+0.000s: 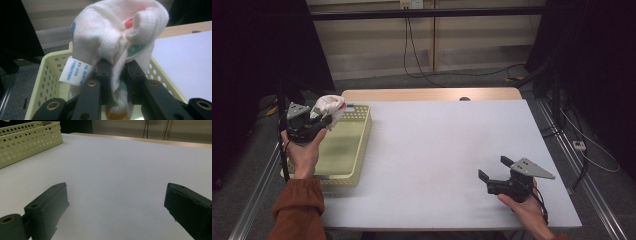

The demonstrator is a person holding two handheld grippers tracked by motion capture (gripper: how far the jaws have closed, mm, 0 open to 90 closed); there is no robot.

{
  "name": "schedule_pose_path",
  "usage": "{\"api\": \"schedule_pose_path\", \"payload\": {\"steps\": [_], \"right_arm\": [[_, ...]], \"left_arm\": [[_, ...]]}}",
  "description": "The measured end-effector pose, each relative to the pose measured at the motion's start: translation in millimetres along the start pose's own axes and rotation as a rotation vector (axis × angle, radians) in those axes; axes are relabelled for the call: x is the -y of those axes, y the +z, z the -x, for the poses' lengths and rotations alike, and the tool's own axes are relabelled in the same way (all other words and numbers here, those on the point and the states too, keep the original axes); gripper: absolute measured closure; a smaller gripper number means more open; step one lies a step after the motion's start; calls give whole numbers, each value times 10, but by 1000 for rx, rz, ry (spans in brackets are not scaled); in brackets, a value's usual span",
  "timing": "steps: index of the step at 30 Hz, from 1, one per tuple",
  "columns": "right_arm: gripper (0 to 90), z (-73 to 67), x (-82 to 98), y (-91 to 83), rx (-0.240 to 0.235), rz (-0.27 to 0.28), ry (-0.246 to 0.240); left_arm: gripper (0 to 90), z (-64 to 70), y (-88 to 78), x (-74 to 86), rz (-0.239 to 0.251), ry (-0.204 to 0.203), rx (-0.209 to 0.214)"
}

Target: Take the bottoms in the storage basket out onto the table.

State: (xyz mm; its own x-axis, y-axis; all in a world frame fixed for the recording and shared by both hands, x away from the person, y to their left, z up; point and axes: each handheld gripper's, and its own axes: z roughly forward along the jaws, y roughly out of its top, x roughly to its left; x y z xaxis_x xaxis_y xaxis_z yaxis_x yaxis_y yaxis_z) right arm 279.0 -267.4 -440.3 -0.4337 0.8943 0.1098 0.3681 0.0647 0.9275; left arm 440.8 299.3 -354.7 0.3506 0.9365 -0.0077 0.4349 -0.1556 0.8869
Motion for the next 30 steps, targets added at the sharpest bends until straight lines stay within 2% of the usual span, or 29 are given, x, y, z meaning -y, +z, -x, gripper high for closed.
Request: {"api": "schedule_pose_path", "payload": {"steps": [13,17,26,30], "right_arm": [[48,-15,-12,-10,-9,10,-1],[48,-14,-16,-10,-12,12,-1],[48,-15,-19,-10,-15,16,0],[48,-12,-17,-16,-16,17,6]], "left_arm": [[758,-2,-151,5,90,1,7],[758,-1,-187,-1,131,-22,10],[758,-26,-314,-27,175,-42,-5],[758,-28,-363,-49,200,-48,10]]}}
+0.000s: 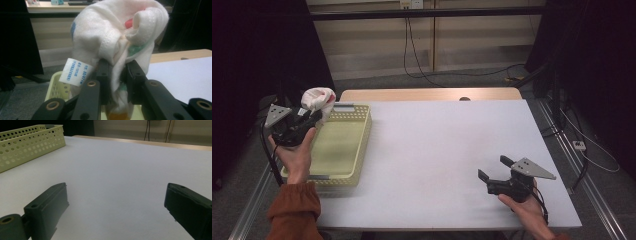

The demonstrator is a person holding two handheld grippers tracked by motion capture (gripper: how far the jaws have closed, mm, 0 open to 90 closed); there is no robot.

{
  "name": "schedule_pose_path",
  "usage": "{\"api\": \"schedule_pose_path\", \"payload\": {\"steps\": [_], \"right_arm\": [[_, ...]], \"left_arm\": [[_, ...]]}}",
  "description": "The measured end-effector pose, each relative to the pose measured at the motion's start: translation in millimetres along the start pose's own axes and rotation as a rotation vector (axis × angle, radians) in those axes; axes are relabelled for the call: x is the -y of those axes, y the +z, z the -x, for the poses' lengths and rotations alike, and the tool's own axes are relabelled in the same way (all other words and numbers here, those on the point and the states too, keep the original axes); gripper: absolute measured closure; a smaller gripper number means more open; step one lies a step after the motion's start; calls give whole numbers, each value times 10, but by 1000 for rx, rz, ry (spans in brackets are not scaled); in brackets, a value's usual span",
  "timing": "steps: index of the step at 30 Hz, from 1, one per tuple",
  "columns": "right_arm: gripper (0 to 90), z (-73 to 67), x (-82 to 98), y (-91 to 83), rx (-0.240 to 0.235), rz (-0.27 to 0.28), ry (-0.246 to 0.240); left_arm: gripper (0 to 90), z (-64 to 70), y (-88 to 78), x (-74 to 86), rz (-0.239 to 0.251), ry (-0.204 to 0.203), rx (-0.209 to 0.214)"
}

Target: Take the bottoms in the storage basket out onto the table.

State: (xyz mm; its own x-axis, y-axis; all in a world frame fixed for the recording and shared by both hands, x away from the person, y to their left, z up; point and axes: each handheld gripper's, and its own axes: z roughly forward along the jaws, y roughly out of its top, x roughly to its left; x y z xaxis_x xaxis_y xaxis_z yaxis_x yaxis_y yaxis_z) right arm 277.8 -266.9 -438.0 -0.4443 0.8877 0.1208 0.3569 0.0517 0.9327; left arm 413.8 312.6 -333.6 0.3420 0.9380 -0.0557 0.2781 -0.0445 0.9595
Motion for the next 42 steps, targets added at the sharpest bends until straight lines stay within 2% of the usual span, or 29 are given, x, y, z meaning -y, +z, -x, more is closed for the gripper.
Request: {"api": "schedule_pose_path", "payload": {"steps": [6,8,14,20,25,38,42], "right_arm": [[47,1,0,-6,0,0,-4],[47,-2,-1,-3,0,1,-2],[47,3,0,-6,-1,1,-4],[47,1,-2,-7,-2,1,-4],[47,-2,-3,-7,-3,1,-2],[46,-4,-4,-8,-6,3,-1],[46,-5,-4,-10,-6,2,-2]], "left_arm": [[758,36,-63,-53,32,9,18],[758,38,-89,-84,35,-4,43],[758,79,-178,-173,70,12,51],[758,115,-219,-198,89,26,61],[758,222,-247,-222,117,51,61],[758,418,-255,-300,122,85,120],[757,449,-262,-310,133,81,142]]}}
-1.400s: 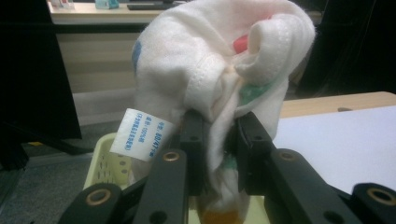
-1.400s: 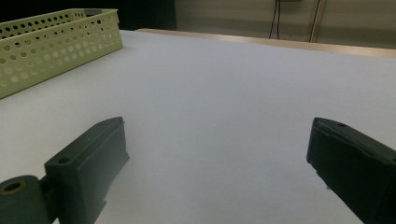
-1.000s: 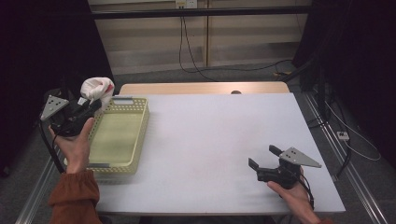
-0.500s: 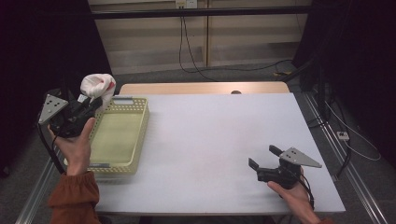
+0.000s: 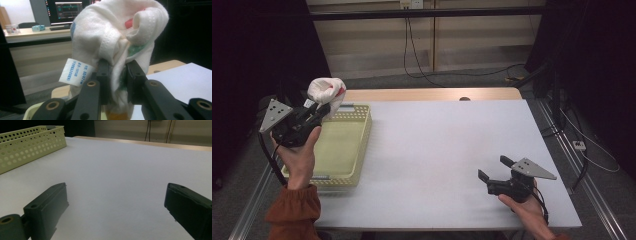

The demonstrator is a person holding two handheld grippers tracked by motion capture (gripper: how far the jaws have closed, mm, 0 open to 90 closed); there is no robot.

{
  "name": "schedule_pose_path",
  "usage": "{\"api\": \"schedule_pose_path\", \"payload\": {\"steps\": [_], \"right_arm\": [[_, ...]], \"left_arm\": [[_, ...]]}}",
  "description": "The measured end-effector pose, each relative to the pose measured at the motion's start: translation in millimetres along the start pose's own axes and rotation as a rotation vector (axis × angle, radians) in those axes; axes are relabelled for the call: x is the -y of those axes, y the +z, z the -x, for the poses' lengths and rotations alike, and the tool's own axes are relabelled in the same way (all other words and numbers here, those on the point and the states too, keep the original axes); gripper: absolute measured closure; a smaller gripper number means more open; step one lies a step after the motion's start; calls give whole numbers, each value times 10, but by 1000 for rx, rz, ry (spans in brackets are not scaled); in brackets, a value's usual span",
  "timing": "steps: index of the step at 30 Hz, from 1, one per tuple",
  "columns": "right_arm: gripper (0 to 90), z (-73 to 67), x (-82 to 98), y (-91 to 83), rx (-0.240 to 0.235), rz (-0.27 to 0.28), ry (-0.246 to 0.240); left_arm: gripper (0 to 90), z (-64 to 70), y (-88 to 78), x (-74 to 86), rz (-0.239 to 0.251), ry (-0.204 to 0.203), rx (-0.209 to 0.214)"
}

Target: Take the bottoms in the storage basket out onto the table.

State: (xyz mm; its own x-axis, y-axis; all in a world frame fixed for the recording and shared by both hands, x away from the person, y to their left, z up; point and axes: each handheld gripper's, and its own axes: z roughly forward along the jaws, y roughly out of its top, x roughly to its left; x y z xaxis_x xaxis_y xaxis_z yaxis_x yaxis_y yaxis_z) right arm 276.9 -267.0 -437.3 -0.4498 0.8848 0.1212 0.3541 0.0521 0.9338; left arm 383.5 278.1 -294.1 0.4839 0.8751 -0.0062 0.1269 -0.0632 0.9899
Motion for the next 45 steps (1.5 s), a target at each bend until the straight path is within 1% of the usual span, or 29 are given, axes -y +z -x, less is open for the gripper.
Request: {"api": "schedule_pose_path", "payload": {"steps": [3,13,20,25,27,30,34,39,42,43,45], "right_arm": [[46,1,1,1,-2,0,-2],[46,-1,0,4,-5,1,2],[46,-8,-2,4,-6,1,0],[46,-3,1,7,-7,0,1],[46,-1,2,6,-6,0,2],[45,-3,0,5,-7,1,0],[45,-2,1,7,-8,-1,1],[45,-3,-2,17,-9,-1,0],[45,-6,-1,27,-10,-3,1],[45,-4,-2,28,-10,-3,1],[45,1,-4,29,-11,-1,2]], "left_arm": [[758,20,12,-5,-4,1,6],[758,143,77,-16,-5,6,51],[757,238,111,-32,-14,28,72],[757,284,140,-36,-16,25,84],[758,306,156,-31,-23,30,95],[758,358,175,-19,-20,41,116],[757,423,208,-18,-27,37,141],[758,487,243,-7,-42,46,150],[758,524,267,-3,-47,42,156],[757,532,272,-7,-54,51,158],[757,555,287,-15,-49,41,162]]}}
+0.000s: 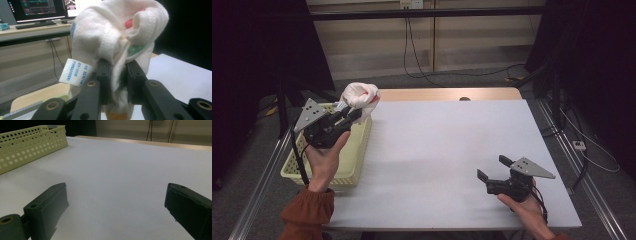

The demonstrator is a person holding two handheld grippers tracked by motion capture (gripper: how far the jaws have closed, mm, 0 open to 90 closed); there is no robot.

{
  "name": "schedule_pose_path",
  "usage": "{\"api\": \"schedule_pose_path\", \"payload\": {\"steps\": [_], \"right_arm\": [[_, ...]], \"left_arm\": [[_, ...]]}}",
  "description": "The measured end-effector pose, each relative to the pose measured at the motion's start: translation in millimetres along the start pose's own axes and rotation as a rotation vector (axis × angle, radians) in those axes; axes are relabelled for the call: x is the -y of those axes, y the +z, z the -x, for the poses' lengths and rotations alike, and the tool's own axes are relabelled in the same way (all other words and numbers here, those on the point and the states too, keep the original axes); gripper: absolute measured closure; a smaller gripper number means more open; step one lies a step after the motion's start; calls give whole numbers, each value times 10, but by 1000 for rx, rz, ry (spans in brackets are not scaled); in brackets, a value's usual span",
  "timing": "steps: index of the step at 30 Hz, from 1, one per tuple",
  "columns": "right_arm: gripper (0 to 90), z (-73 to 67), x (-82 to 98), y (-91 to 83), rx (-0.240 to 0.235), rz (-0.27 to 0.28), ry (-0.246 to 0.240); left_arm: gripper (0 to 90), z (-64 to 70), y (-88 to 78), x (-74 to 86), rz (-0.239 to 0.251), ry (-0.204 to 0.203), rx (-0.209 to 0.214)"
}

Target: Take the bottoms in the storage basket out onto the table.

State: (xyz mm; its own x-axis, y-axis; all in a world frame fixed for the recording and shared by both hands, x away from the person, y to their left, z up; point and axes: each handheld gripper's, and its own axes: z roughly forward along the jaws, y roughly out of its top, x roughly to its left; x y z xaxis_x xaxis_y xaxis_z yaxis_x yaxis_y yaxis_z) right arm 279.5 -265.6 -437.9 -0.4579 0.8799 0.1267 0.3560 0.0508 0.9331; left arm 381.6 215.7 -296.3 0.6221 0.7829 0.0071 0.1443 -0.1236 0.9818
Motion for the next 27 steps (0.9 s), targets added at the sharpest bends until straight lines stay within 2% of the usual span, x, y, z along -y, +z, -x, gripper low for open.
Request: {"api": "schedule_pose_path", "payload": {"steps": [7,10,18,22,24,27], "right_arm": [[45,0,-3,12,-4,0,-3],[45,-2,-6,21,-6,-1,0],[46,-7,-12,39,-16,-1,-6],[45,-5,-13,34,-18,1,-10],[45,-8,-12,31,-19,-1,-11],[45,-8,-12,27,-21,1,-12]], "left_arm": [[757,62,67,-61,-5,9,12],[757,118,123,-56,-12,3,25],[757,268,265,-123,-17,24,60],[757,314,355,-172,-8,5,76],[757,329,400,-168,-2,-19,94],[757,368,455,-139,-19,-14,91]]}}
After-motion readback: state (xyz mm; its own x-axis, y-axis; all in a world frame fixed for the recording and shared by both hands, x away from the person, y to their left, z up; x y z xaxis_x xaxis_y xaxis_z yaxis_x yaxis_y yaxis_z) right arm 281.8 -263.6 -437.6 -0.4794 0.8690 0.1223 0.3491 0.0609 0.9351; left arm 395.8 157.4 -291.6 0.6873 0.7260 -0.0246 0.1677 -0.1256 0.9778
